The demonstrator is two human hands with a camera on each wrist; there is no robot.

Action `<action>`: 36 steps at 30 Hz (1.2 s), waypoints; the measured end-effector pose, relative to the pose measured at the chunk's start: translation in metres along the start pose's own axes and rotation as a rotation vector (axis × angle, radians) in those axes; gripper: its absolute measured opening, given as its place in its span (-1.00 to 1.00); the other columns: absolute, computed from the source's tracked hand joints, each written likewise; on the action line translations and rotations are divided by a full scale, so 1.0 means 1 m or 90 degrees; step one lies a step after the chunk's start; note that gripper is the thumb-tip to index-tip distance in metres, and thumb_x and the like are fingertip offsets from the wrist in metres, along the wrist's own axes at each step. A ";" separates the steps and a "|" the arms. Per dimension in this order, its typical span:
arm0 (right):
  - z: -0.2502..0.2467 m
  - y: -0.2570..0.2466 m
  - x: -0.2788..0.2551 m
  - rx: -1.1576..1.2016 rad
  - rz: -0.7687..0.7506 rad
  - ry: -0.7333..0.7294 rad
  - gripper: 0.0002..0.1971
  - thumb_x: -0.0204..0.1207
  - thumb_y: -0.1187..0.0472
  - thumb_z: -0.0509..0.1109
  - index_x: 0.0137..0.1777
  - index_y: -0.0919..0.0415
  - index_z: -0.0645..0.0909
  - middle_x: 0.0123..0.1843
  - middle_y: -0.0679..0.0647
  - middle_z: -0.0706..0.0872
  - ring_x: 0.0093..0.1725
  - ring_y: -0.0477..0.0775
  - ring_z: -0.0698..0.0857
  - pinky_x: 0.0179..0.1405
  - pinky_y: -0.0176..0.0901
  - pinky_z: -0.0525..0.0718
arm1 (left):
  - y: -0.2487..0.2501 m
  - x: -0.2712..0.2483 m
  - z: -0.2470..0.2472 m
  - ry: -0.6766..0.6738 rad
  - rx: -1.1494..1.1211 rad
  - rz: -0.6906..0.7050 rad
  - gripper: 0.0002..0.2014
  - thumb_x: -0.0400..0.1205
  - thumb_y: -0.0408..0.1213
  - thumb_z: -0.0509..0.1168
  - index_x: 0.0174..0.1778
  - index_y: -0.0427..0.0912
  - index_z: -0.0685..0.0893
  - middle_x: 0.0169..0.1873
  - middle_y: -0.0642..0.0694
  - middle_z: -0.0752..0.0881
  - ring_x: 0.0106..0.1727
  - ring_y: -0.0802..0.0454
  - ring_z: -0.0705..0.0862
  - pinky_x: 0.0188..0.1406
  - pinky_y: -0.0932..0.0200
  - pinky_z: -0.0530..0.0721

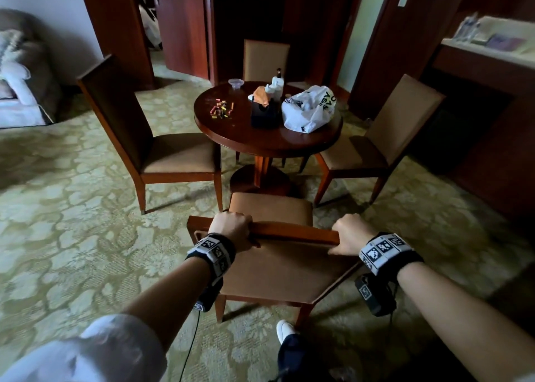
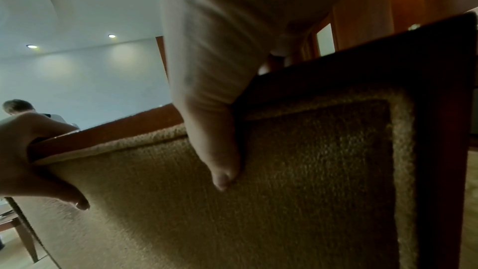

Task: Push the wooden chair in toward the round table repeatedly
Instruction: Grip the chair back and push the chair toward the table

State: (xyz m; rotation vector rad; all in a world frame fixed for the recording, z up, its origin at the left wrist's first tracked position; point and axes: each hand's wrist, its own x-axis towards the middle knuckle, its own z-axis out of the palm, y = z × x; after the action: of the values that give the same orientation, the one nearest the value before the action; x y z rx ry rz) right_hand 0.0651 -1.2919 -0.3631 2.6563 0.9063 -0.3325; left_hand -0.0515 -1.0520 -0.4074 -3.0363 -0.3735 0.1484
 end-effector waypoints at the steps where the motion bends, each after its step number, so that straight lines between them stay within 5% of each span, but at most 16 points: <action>1: -0.002 0.005 0.005 -0.004 -0.001 -0.004 -0.64 0.31 -0.26 0.51 -0.18 0.04 0.74 -0.17 0.06 0.74 -0.04 0.15 0.75 -0.07 -0.08 0.72 | 0.004 0.005 -0.002 0.005 0.005 -0.003 -0.47 0.45 0.32 0.36 0.12 -0.03 0.64 -0.02 -0.04 0.74 0.00 -0.07 0.72 -0.04 0.07 0.64; 10: -0.016 0.059 0.038 -0.026 0.009 -0.025 -0.62 0.25 -0.28 0.53 -0.27 0.03 0.69 -0.41 -0.07 0.54 -0.27 0.08 0.65 -0.19 -0.14 0.70 | 0.049 0.043 -0.016 0.022 -0.026 -0.019 -0.45 0.45 0.32 0.36 0.12 -0.05 0.63 0.02 -0.10 0.75 0.04 -0.13 0.73 0.02 0.06 0.66; 15: -0.007 0.070 0.033 -0.033 0.002 0.001 -0.58 0.30 -0.31 0.50 -0.14 0.04 0.75 -0.25 -0.01 0.66 -0.07 0.10 0.73 -0.29 -0.20 0.49 | 0.052 0.041 -0.013 0.021 -0.010 -0.038 -0.43 0.45 0.34 0.34 0.16 -0.04 0.63 0.01 -0.07 0.75 0.02 -0.09 0.74 0.03 0.08 0.67; 21: 0.021 0.067 0.033 0.074 0.038 0.068 -0.39 0.18 -0.47 0.46 0.05 -0.04 0.67 -0.02 0.03 0.77 0.02 0.16 0.74 0.01 -0.05 0.69 | 0.056 0.039 -0.017 0.009 0.008 -0.052 -0.36 0.41 0.39 0.35 0.17 -0.07 0.59 -0.01 -0.04 0.74 -0.03 -0.04 0.73 -0.07 0.11 0.65; 25: 0.029 0.063 0.034 0.095 0.064 0.094 -0.26 0.06 -0.60 0.39 0.04 -0.04 0.63 -0.04 0.01 0.76 0.02 0.15 0.73 0.01 -0.04 0.68 | 0.060 0.039 -0.019 0.016 0.027 -0.054 -0.36 0.41 0.42 0.32 0.16 -0.05 0.60 -0.03 0.00 0.73 -0.03 0.00 0.72 -0.03 0.12 0.64; 36: 0.035 0.075 0.044 0.086 0.053 0.105 -0.34 0.14 -0.58 0.37 0.05 -0.10 0.71 -0.05 -0.02 0.80 0.02 0.11 0.75 0.02 -0.11 0.65 | 0.057 0.047 -0.013 0.023 0.040 -0.038 -0.33 0.44 0.46 0.23 0.18 -0.06 0.59 0.00 -0.02 0.72 -0.03 -0.02 0.71 -0.10 0.10 0.63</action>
State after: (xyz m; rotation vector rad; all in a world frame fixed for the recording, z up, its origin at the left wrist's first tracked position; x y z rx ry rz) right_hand 0.1415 -1.3370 -0.3929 2.8718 0.8446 -0.1610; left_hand 0.0087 -1.0967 -0.4034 -2.9576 -0.4460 0.0994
